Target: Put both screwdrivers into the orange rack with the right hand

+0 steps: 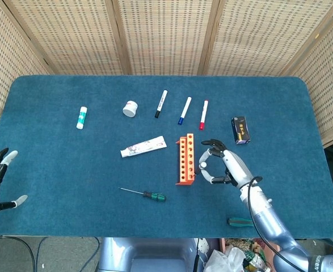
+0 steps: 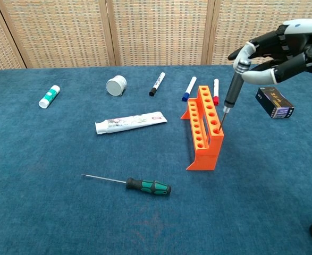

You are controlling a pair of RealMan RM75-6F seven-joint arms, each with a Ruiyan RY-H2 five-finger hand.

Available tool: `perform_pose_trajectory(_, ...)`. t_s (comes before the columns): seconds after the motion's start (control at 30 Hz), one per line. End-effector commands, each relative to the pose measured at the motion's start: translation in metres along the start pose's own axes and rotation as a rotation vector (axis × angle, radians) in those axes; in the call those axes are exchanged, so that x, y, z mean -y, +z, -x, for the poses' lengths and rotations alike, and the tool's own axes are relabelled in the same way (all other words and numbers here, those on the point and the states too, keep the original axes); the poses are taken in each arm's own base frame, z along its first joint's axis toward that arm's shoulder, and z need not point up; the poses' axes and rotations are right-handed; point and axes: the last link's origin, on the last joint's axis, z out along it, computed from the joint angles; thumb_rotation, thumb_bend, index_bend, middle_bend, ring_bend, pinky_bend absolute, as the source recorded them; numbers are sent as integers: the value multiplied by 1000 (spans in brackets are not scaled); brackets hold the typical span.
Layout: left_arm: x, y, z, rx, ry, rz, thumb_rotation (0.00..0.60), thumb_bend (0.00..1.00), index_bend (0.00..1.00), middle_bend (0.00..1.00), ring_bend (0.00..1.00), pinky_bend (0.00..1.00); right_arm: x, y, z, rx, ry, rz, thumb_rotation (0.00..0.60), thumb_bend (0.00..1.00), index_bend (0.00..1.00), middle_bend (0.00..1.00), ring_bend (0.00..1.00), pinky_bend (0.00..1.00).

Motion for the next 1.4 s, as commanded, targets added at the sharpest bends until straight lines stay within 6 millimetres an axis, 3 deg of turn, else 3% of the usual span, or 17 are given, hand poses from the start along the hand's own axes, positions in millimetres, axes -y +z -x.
perform_pose_trajectory(0.03, 0, 0, 0, 0, 0, -1, 600, 0, 0, 0, 0, 0, -2, 2, 4, 6, -15, 1, 600, 559, 629, 143, 0, 131)
perform_pose_trajectory(1.4, 0, 2, 2, 13, 2, -9, 600, 0, 0, 0, 0, 0, -20, 14, 27, 18, -24, 26, 600, 558, 629, 143, 0, 131)
